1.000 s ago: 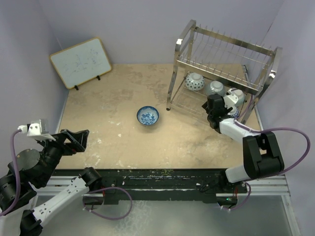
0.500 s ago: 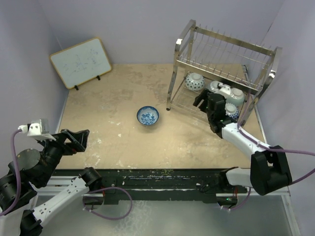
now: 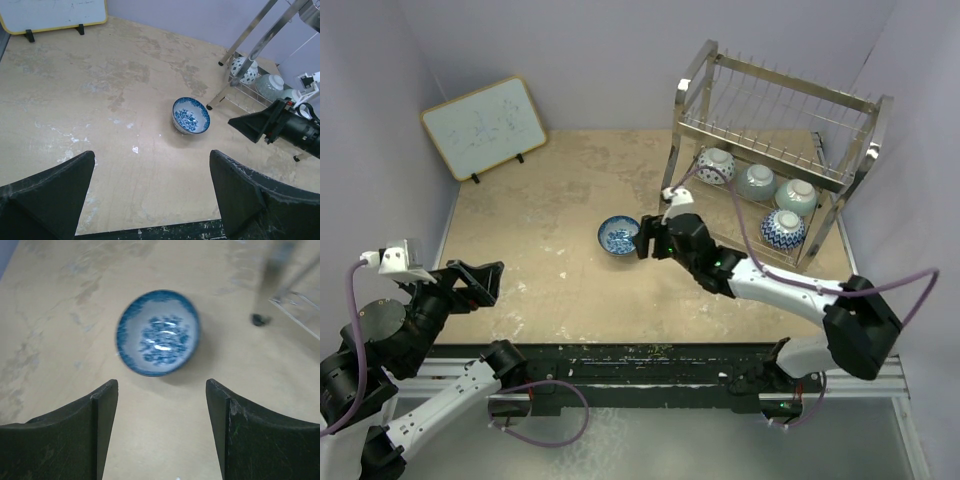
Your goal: Load the bowls into the dish rack
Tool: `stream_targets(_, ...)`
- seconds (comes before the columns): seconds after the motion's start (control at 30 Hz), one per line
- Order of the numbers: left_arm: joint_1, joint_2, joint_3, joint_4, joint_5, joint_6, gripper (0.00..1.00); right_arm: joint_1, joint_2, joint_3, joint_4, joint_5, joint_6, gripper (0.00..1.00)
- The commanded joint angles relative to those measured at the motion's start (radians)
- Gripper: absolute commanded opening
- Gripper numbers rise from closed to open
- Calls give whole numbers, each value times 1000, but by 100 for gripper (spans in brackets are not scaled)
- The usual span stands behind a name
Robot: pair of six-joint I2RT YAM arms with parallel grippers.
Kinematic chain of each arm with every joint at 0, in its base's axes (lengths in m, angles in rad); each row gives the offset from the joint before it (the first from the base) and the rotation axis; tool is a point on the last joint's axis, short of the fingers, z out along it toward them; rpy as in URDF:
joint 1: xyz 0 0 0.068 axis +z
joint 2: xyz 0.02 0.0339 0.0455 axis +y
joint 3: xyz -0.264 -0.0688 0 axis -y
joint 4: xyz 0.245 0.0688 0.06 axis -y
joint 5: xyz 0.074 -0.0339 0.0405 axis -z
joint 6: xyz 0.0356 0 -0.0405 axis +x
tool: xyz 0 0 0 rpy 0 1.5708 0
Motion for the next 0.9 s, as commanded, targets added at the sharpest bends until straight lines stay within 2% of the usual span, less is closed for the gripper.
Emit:
stream_targets(0.0,-4,8,-3,35,4,-13,99,65,122,174,10,-116,-148,72)
stream_targets(0.2,-4,-22,6,12,-5,-16,99,79,318,402,-69,-146,-263,72)
stream_targets(0.37,-4,-50,13,-9,-17,-18,99,80,445,514,-157,-186,-330,68)
stream_targets(0.87,-4,-57,3,-31,-35,-27,99,91,571,543,-216,-197,-380,65)
